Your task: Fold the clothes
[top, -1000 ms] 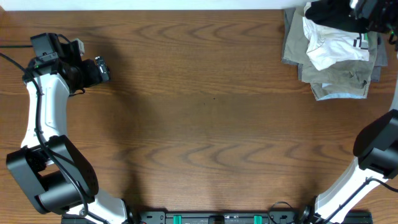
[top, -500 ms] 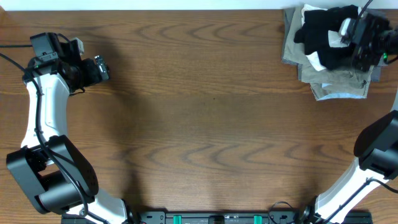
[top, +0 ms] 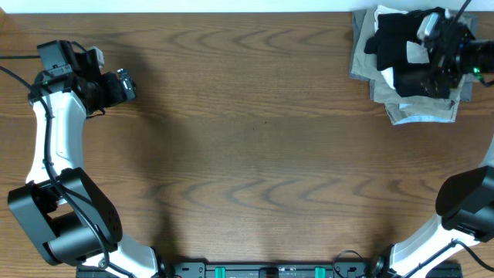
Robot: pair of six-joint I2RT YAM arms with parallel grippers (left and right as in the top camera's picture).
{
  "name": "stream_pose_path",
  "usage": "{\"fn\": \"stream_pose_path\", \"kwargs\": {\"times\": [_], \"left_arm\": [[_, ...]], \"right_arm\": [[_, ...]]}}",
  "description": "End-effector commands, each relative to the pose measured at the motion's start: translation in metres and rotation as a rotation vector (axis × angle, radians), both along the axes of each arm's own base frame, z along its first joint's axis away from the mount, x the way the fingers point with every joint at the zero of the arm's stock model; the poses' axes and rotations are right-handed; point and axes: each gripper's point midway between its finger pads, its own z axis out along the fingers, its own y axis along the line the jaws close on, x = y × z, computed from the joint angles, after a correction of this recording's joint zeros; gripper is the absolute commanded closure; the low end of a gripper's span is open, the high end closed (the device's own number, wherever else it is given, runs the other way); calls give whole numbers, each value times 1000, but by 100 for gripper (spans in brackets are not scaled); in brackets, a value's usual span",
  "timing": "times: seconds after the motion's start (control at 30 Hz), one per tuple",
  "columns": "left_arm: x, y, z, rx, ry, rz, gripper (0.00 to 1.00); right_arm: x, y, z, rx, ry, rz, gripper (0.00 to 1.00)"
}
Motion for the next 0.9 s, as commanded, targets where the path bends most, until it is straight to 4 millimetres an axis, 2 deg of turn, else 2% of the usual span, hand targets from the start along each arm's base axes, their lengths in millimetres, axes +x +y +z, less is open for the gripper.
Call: {"fn": "stream_pose_path", "kwargs": {"times": [0.0, 0.13, 0.2, 0.3, 0.33, 0.43, 0.5, 0.63, 0.77, 0.87], "left_arm": [[-2, -1, -10, -5, 26, 2, 2], [-2, -1, -10, -5, 25, 2, 2], [-2, -1, -10, -4, 25, 2, 2], [-2, -1, -10, -4, 25, 2, 2], [-2, -1, -10, -5, 25, 2, 2], [-2, -1, -10, -4, 25, 2, 2], [-2, -1, -10, -4, 25, 2, 2], [-2, -1, -10, -5, 26, 2, 2], [-2, -1, -10, -4, 25, 2, 2], [-1, -1, -10, -3, 22, 2, 2]], "right_arm": [[16, 13, 18, 192, 60, -146, 6], [50, -3, 30, 296, 59, -355, 21], [76, -25, 28, 313, 54, -555, 21], [108, -60, 11, 256, 13, -823, 20], [117, -66, 4, 244, 3, -880, 19], [140, -66, -20, 252, 4, -948, 14], [153, -69, -36, 263, 4, -989, 7], [175, -77, -68, 268, -9, -1013, 1], [186, -83, -102, 253, 13, -1029, 1], [186, -86, -144, 234, 86, -1063, 1]]}}
